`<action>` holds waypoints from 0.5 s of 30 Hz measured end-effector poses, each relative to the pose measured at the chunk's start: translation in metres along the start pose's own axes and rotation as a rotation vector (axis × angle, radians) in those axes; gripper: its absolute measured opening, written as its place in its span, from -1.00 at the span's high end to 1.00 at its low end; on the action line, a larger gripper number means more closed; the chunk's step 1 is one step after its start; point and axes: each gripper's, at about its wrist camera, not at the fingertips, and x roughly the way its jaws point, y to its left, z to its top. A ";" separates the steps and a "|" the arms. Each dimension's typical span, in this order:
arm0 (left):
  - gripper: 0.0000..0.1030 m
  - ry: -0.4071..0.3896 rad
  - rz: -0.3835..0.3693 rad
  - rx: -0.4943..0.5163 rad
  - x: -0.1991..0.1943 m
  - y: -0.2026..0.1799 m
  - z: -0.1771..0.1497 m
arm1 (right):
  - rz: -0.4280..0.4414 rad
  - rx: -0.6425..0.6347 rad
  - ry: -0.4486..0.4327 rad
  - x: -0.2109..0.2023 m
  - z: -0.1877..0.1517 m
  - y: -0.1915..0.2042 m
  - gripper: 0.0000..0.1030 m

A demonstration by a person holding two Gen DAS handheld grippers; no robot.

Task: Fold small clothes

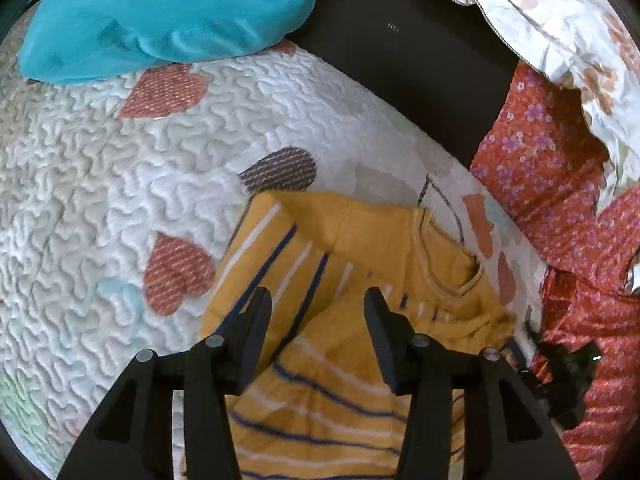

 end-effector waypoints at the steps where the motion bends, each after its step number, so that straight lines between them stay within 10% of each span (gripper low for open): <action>1: 0.08 -0.005 0.021 0.015 0.000 0.002 -0.003 | -0.015 -0.022 -0.031 -0.009 0.000 0.003 -0.19; 13: -0.29 0.039 0.253 0.395 0.043 -0.034 -0.021 | -0.240 -0.632 0.094 0.018 -0.047 0.085 -0.16; 14: -0.23 0.060 0.260 0.413 0.050 -0.036 -0.020 | -0.292 -0.665 0.088 0.030 -0.048 0.088 -0.17; 15: 0.29 0.079 0.247 0.432 0.056 -0.038 -0.019 | -0.323 -0.683 0.096 0.039 -0.047 0.087 -0.19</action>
